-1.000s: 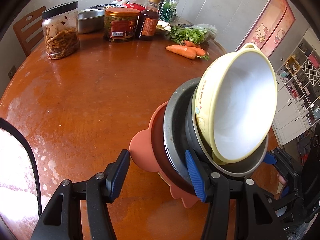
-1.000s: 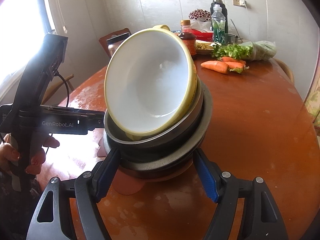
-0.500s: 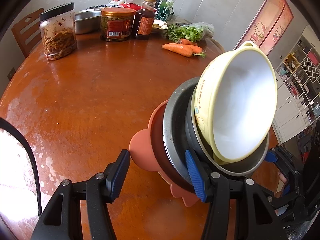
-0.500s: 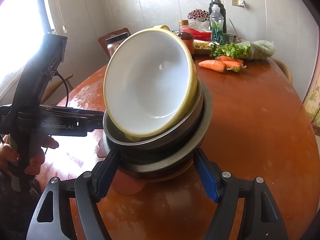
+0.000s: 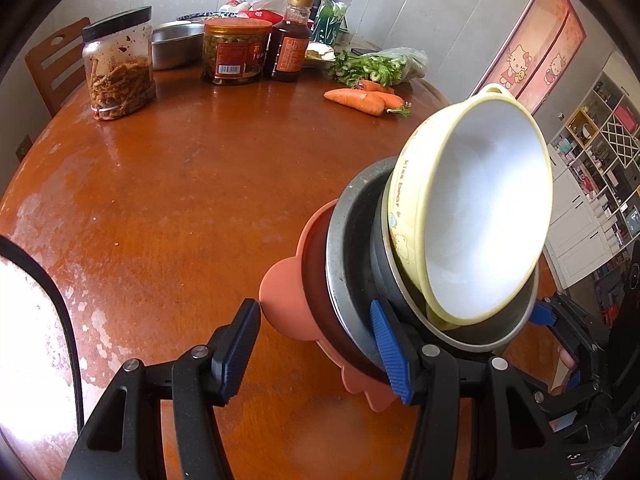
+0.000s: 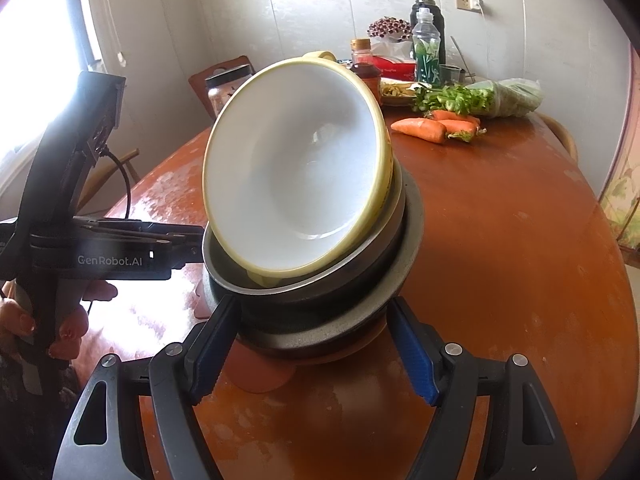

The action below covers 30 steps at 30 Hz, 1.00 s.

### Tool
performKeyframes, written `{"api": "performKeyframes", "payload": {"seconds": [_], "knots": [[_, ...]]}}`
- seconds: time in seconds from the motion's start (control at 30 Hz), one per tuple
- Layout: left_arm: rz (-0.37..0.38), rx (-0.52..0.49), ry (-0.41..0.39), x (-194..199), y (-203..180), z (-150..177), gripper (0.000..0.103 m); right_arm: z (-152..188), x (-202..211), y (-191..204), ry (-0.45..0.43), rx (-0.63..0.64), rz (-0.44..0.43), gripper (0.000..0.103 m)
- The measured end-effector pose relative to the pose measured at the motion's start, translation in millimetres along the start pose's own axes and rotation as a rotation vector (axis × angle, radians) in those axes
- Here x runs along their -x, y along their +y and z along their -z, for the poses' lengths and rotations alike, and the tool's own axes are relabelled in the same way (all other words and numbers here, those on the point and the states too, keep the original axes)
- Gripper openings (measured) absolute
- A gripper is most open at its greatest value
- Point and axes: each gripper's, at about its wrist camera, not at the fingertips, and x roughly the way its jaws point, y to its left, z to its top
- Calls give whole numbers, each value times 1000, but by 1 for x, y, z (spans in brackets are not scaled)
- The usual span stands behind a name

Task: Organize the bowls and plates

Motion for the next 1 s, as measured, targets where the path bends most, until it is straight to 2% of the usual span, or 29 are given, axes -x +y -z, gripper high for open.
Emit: {"api": "performKeyframes", "payload": {"seconds": [0.67,1.0], "knots": [[-58,-10,-38,15,1,11,63,6,11,13,-31,7,31,77],[-89,8,-93,44,5,24,67,15,29,16,-78,0,45,77]]}}
